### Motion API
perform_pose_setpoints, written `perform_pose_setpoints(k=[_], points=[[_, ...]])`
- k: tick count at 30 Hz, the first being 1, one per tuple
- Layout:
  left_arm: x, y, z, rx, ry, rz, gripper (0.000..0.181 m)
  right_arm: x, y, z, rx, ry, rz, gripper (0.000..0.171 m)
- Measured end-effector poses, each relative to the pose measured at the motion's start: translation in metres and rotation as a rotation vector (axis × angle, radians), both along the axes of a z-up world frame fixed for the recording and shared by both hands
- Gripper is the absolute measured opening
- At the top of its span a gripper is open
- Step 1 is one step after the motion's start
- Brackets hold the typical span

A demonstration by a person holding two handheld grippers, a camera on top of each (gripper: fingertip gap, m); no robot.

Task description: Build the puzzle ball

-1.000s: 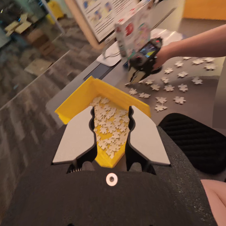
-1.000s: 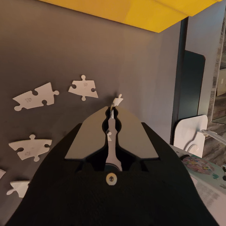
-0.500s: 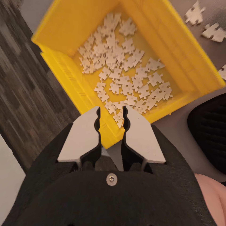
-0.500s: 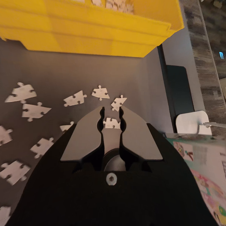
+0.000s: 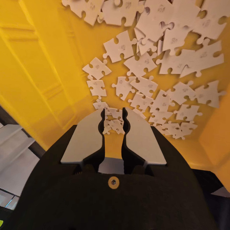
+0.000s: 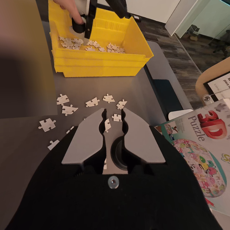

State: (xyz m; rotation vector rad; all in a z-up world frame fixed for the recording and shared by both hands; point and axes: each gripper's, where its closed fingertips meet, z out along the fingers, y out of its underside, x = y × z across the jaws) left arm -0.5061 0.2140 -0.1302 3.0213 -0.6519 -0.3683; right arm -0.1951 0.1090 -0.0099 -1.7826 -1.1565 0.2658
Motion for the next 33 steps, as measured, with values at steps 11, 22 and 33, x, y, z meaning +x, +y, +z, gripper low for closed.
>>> perform_pose_setpoints(k=[11,22,33], points=[[-0.02,0.001,-0.011,-0.021,0.088,0.086,0.026,-0.001,-0.008,-0.01,0.009,-0.075,0.031,0.024],[-0.023,0.002,-0.02,-0.065,0.046,0.106,0.008,-0.002,-0.01,-0.014,0.003,-0.093,0.047,0.023],[-0.006,0.003,-0.007,-0.025,-0.01,0.021,0.002,-0.005,-0.009,-0.023,-0.007,-0.122,0.055,0.023]])
